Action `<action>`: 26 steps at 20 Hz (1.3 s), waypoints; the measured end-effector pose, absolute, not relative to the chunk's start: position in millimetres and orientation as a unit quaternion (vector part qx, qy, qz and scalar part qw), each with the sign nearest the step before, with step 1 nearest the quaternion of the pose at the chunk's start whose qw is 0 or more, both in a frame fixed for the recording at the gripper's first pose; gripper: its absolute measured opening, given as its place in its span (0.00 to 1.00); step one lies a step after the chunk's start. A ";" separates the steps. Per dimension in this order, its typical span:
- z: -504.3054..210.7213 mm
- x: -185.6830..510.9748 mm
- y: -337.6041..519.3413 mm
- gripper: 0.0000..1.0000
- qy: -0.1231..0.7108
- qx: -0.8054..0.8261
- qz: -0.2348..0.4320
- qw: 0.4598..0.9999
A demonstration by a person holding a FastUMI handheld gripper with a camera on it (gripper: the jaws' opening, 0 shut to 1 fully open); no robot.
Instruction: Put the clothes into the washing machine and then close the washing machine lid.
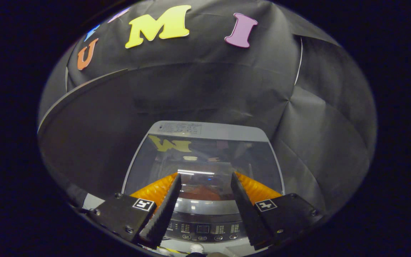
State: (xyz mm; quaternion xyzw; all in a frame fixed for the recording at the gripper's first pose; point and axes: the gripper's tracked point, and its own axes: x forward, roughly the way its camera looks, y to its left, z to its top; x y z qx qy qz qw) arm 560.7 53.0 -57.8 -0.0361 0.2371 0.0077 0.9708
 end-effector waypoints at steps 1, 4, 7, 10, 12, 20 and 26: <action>-55.9 555.9 50.3 0.88 0.238 -0.036 0.008 0.971; -50.0 542.8 47.9 0.88 0.233 -0.034 0.009 0.972; -47.5 524.6 49.9 0.88 0.226 -0.030 0.010 0.974; -49.6 493.7 54.7 0.88 0.216 -0.027 0.012 0.976; -53.1 472.0 59.6 0.88 0.209 -0.023 0.012 0.978; -53.1 338.4 75.2 0.88 0.145 -0.012 0.012 0.989; -33.9 222.0 66.0 0.88 0.092 0.000 0.004 0.996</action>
